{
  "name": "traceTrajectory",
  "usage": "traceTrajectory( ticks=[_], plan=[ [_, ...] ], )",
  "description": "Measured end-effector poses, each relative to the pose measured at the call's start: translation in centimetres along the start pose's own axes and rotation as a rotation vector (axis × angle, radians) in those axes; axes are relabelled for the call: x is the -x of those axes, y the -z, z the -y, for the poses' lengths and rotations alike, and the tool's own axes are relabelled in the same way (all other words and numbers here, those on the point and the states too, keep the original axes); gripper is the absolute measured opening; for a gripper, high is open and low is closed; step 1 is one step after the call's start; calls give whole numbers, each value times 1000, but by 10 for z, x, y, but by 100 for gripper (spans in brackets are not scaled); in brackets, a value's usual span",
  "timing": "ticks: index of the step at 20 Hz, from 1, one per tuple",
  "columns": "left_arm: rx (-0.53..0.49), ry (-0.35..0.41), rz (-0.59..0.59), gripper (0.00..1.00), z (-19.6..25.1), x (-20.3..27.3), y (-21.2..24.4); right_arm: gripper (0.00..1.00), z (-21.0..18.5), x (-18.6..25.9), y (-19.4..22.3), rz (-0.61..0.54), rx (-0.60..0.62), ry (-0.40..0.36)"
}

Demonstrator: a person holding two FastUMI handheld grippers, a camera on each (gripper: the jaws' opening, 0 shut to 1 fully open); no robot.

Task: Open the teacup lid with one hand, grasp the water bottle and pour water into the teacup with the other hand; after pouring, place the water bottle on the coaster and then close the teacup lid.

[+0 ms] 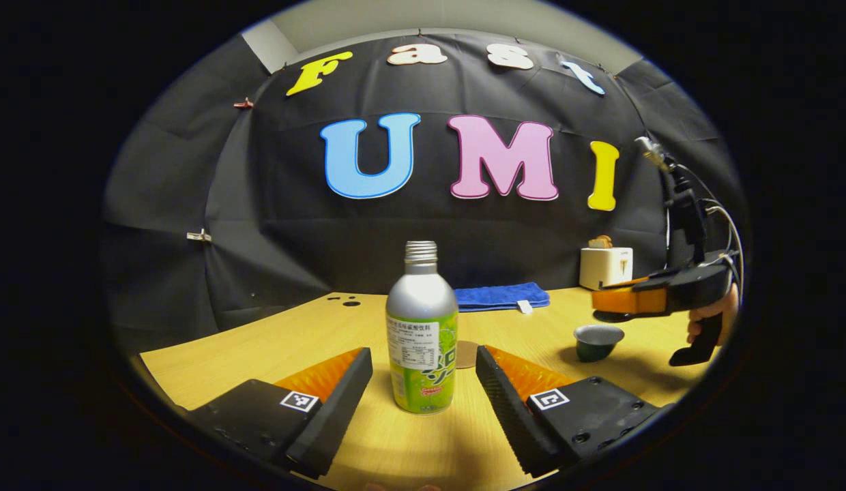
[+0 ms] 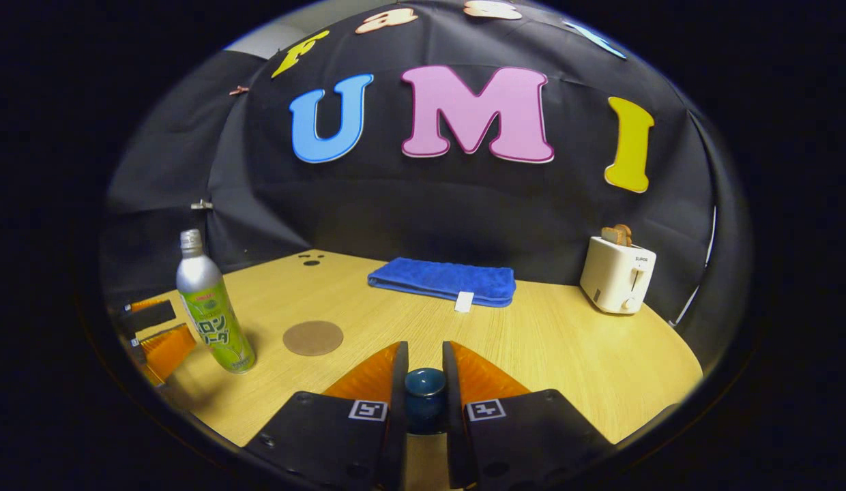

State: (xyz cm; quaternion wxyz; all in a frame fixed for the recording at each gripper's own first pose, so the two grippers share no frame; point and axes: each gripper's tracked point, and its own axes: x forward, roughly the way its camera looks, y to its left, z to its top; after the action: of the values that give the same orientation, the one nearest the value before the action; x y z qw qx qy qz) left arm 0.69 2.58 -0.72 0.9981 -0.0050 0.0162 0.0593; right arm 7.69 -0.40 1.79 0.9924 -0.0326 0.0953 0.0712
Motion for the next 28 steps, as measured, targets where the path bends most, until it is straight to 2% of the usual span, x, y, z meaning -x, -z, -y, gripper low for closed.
traceTrajectory(
  ticks=[1,3,4,5,6,7,8,9,12,13,14,18,21,23,24,25,26,28],
  plan=[
    [0,-1,1,96,-1,-3,1,23,7,7,-5,16,-5,9],
    [0,7,0,97,-3,-11,1,23,20,21,-9,41,-16,28],
    [-2,27,3,97,0,-16,-1,27,26,28,-9,53,-24,33],
    [-1,43,4,97,2,-18,0,27,32,35,-8,70,-26,34],
    [-3,49,5,97,2,-21,-1,27,39,41,-6,84,-16,51],
    [-6,50,5,97,2,-26,0,31,49,46,-1,88,3,74],
    [-10,50,5,97,1,-30,-1,27,56,49,6,83,15,94],
    [-14,48,7,97,1,-36,-1,27,60,52,14,72,10,103],
    [-36,58,5,97,3,-53,-1,27,62,54,34,45,-41,103],
    [-46,59,6,97,2,-58,-1,31,63,54,39,42,-33,108],
    [-55,60,6,97,3,-63,-1,27,64,53,42,41,-28,110],
    [-72,66,7,95,2,-76,-2,27,60,52,43,62,-69,91],
    [-48,84,11,96,3,-85,-1,27,64,52,41,81,-75,95],
    [-37,85,10,94,3,-89,-2,27,65,54,39,100,-78,98],
    [-38,85,9,90,4,-90,-2,23,66,56,36,120,-73,101],
    [-41,86,7,87,4,-90,-1,23,66,58,33,143,-65,102],
    [-43,88,6,84,5,-90,-1,27,66,58,30,160,-64,99],
    [-51,95,7,83,6,-90,-2,27,66,60,29,176,-63,97]
  ],
)
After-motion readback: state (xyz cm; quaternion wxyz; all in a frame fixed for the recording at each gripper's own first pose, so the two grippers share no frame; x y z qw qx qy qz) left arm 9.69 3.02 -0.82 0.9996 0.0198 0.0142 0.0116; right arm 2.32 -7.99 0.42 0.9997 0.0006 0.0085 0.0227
